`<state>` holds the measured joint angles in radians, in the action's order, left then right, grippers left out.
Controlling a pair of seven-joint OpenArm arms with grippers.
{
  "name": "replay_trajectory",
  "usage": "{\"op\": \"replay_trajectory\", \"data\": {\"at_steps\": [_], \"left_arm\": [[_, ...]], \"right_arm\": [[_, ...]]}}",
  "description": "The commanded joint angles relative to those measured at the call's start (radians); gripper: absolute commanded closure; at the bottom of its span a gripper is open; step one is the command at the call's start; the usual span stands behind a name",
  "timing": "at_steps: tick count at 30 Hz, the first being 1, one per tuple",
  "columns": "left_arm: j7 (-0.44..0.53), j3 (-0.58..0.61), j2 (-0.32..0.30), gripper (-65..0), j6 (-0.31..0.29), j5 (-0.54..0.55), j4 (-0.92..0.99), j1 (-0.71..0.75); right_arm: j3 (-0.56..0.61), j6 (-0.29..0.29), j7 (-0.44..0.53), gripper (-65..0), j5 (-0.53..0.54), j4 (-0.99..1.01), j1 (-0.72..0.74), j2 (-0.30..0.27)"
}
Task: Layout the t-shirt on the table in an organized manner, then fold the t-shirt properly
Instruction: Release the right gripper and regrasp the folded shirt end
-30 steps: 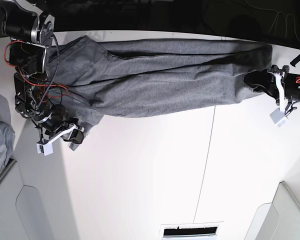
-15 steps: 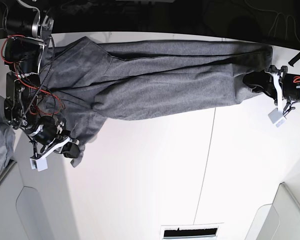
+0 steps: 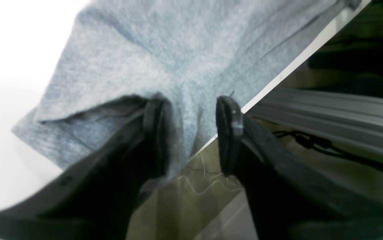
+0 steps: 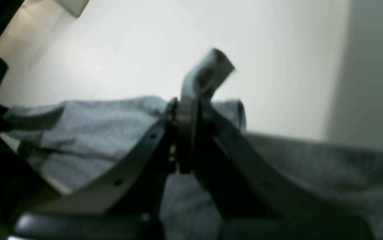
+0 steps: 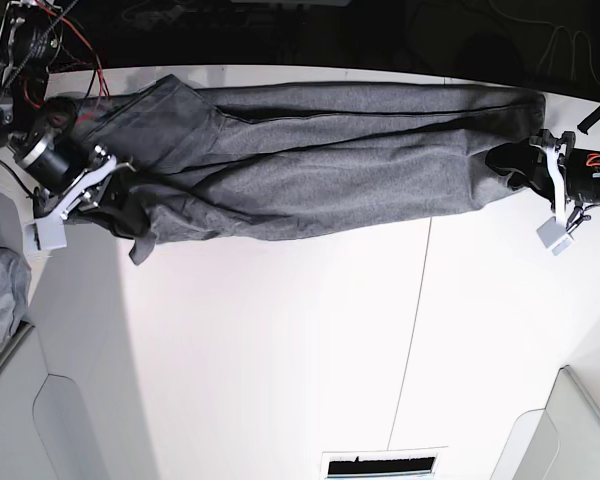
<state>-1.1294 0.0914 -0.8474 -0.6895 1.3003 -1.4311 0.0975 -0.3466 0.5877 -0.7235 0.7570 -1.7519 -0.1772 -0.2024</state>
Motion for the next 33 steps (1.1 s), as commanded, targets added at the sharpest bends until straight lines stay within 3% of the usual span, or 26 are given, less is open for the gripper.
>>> {"op": "replay_trajectory", "data": {"at_steps": [1, 11, 16, 21, 26, 33], "left_arm": [[0.011, -0.011, -0.025, -25.6, -0.009, 0.018, -0.010, -0.011], [0.019, -0.011, -0.025, -25.6, -0.009, 0.019, -0.010, -0.011], [0.013, -0.011, -0.027, -25.6, -0.009, 0.019, -0.010, -0.011], [-0.002, -0.056, -0.037, -26.3, -0.009, 0.076, -0.010, -0.011], [-0.004, -0.155, -0.040, -36.1, -0.009, 0.105, -0.010, 0.000], [0.004, -0.276, -0.050, -36.1, -0.009, 0.072, -0.010, 0.067]], "right_arm": [[-0.003, 0.011, 0.016, 0.0, 0.031, -0.032, -0.017, -0.008], [-0.003, 0.000, 0.014, 0.0, -0.065, -0.044, -0.137, -0.007], [-0.008, -0.008, 0.012, -21.6, -0.085, -0.046, -0.137, -0.007], [-0.081, -0.008, 0.013, -22.1, -0.029, -0.073, -0.130, 0.010], [-0.166, -0.008, 0.013, -22.1, -0.012, -0.116, -0.127, 0.009], [-0.197, -0.008, 0.012, -22.1, -0.014, -0.127, -0.076, 0.009]]}}
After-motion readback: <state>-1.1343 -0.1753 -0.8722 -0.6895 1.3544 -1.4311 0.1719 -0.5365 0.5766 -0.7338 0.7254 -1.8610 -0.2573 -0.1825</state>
